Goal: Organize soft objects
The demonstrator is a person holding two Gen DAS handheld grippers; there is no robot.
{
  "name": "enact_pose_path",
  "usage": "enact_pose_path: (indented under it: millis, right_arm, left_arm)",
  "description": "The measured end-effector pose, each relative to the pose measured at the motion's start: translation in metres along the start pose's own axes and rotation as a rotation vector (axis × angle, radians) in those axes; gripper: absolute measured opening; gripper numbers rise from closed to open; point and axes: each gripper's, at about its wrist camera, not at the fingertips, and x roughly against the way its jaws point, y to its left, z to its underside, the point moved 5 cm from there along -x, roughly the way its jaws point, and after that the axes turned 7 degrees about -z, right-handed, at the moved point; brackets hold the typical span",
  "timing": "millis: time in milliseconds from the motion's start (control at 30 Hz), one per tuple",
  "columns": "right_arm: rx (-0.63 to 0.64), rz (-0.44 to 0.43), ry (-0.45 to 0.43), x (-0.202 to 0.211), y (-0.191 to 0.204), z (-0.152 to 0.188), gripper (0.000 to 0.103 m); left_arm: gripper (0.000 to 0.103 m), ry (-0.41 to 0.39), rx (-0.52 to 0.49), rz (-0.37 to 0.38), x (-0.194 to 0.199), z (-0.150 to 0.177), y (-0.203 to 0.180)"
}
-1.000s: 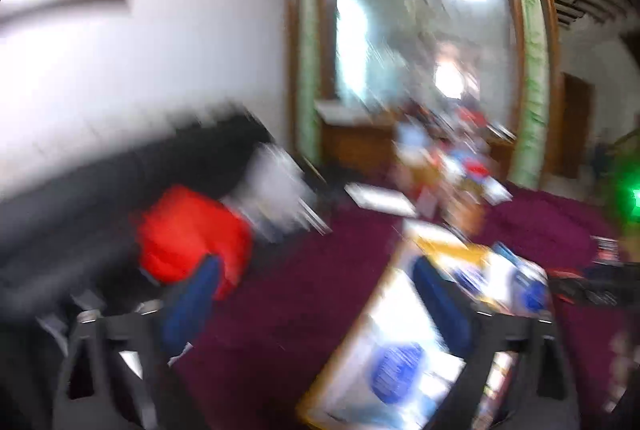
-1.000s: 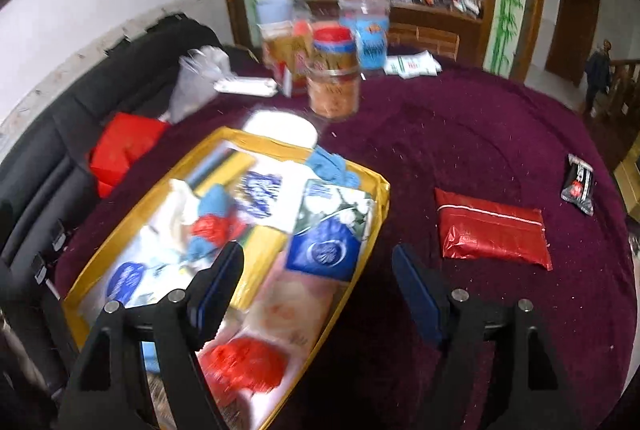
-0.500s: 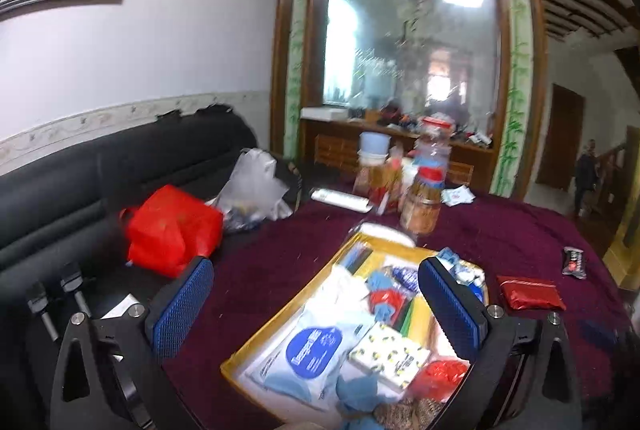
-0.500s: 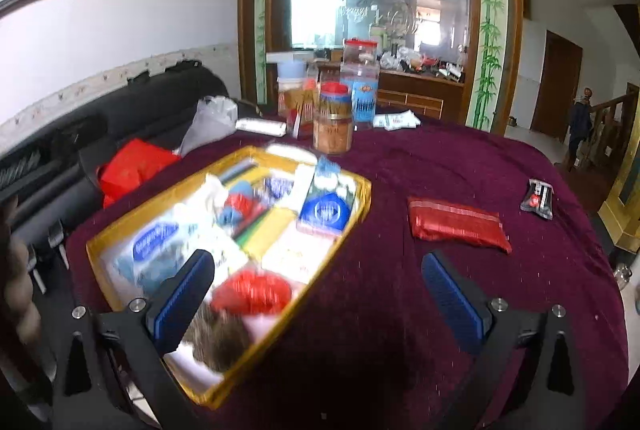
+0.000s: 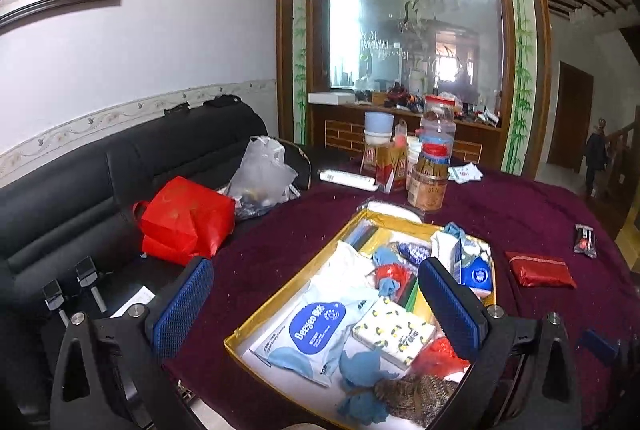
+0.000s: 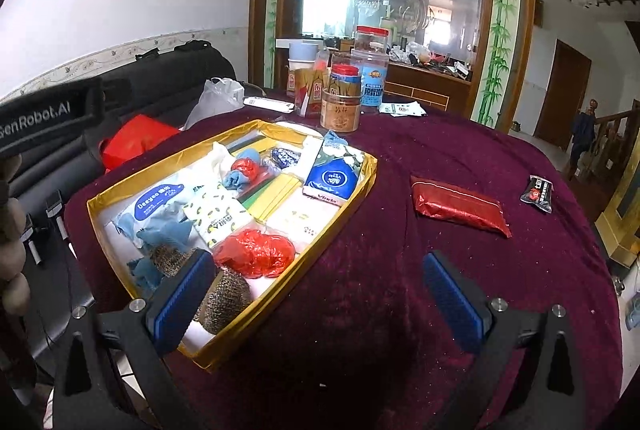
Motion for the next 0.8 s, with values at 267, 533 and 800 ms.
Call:
enact_pose_path:
  millis: [267, 533, 800]
  right_arm:
    - [0.031, 0.003, 0.039, -0.012, 0.007, 0.001, 0.103]
    - [0.057, 0.02, 0.065, -0.024, 0.014, -0.002, 0.103]
    - [0.098, 0.056, 0.081, -0.032, 0.017, -0.008, 0.103]
  left_arm:
    - [0.103, 0.058, -0.005, -0.002, -0.018, 0.009, 0.003]
    - [0.103, 0.095, 0.013, 0.004, -0.031, 0.014, 0.01]
    - [0.103, 0.141, 0.024, 0.004, -0.048, 0.022, 0.016]
